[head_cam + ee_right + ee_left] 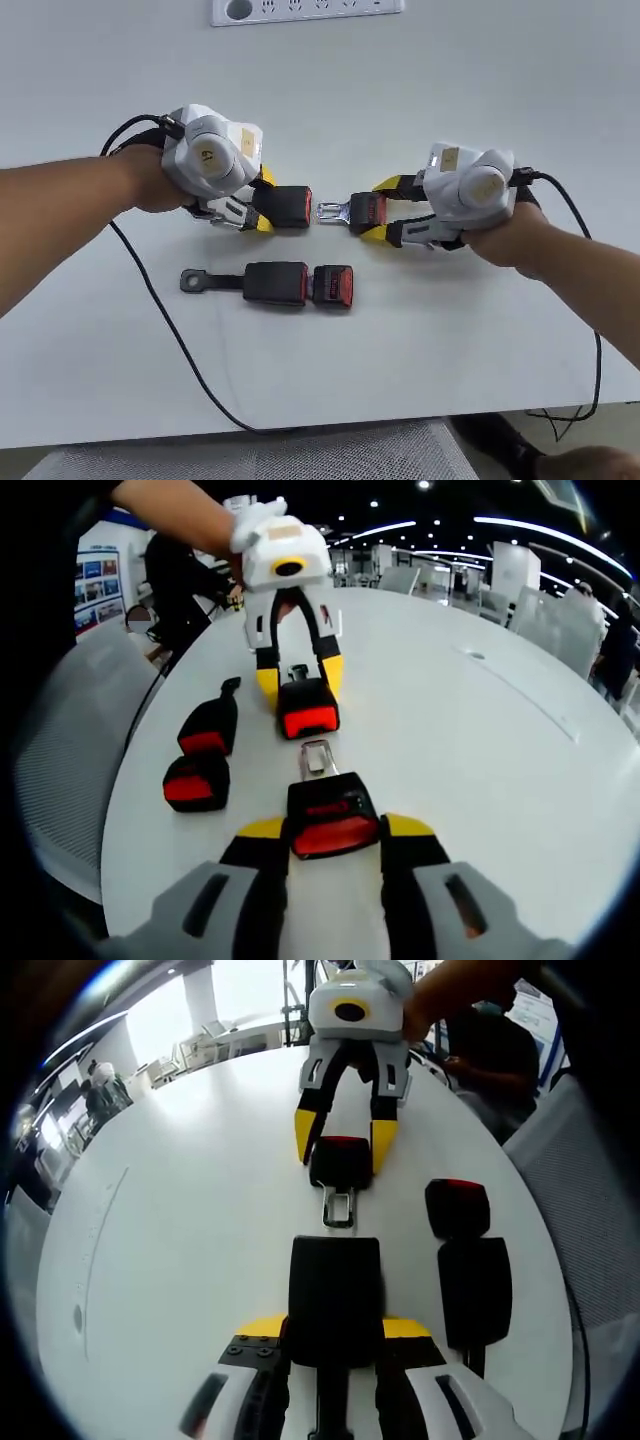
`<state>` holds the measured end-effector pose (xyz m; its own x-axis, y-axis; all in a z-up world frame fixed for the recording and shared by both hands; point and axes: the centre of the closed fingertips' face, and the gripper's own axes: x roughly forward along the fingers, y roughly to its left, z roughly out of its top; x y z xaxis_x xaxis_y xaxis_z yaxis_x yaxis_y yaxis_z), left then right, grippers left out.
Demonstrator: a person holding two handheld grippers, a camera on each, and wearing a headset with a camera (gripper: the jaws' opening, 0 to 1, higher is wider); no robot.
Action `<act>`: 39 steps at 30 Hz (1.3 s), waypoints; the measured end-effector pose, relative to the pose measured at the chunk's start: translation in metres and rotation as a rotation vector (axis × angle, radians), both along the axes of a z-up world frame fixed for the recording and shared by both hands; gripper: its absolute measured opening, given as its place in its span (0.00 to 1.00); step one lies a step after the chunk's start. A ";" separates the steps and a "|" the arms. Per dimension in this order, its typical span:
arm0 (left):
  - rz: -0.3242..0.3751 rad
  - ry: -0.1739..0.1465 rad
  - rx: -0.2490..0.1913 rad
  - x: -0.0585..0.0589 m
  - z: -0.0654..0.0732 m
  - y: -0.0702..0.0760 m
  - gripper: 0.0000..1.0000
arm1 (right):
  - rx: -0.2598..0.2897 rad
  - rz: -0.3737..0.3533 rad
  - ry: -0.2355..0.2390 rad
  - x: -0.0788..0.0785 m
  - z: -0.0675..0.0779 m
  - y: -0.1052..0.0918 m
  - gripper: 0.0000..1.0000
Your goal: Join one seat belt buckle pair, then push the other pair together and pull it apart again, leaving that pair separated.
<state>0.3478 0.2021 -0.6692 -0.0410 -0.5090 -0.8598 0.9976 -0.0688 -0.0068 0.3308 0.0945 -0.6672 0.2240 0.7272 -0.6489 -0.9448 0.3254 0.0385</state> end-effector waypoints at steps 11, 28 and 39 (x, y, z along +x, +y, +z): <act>0.001 0.000 -0.001 -0.002 -0.001 0.002 0.34 | -0.019 -0.013 0.014 -0.008 -0.003 -0.035 0.35; 0.006 0.002 -0.002 -0.002 -0.001 0.002 0.34 | -0.039 -0.024 0.023 -0.014 -0.003 -0.074 0.35; 0.006 0.003 -0.004 -0.002 0.000 0.002 0.34 | -0.048 -0.028 0.032 -0.016 0.001 -0.091 0.36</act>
<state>0.3457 0.2042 -0.6694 -0.0402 -0.5124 -0.8578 0.9980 -0.0624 -0.0095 0.3152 0.0039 -0.6666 0.2221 0.6888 -0.6901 -0.9338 0.3538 0.0526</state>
